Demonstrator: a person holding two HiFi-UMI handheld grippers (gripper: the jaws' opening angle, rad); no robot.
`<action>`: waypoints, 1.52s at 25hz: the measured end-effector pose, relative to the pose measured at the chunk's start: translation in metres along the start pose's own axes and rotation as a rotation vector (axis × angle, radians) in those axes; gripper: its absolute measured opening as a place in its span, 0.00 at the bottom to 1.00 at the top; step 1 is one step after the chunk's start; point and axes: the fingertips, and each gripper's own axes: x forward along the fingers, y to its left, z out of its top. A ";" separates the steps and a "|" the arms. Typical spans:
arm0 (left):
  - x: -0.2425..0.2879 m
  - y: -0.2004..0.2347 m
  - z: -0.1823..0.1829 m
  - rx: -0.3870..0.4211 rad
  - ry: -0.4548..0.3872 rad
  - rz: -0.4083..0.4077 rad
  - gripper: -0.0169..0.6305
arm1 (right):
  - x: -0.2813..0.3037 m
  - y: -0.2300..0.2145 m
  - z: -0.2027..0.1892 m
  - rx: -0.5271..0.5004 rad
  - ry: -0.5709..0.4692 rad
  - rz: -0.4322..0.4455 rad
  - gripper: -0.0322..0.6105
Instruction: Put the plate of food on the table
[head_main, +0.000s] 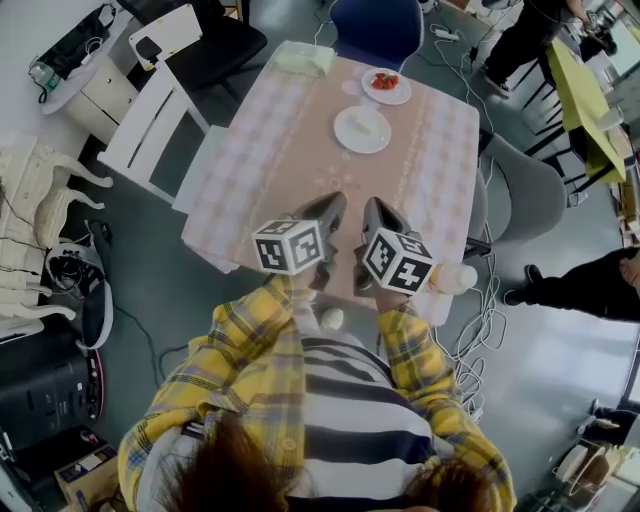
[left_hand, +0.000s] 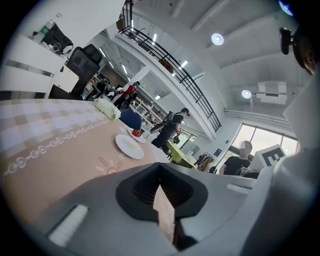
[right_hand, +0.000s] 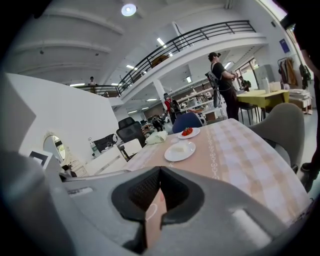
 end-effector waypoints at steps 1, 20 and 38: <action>-0.003 -0.002 -0.002 0.001 -0.004 0.002 0.03 | -0.004 0.000 -0.002 -0.003 -0.002 0.004 0.05; -0.058 -0.021 -0.030 0.039 -0.028 0.020 0.03 | -0.061 0.016 -0.043 -0.053 0.000 0.076 0.05; -0.143 -0.011 -0.018 0.058 -0.004 -0.065 0.03 | -0.095 0.081 -0.063 -0.055 -0.058 -0.033 0.05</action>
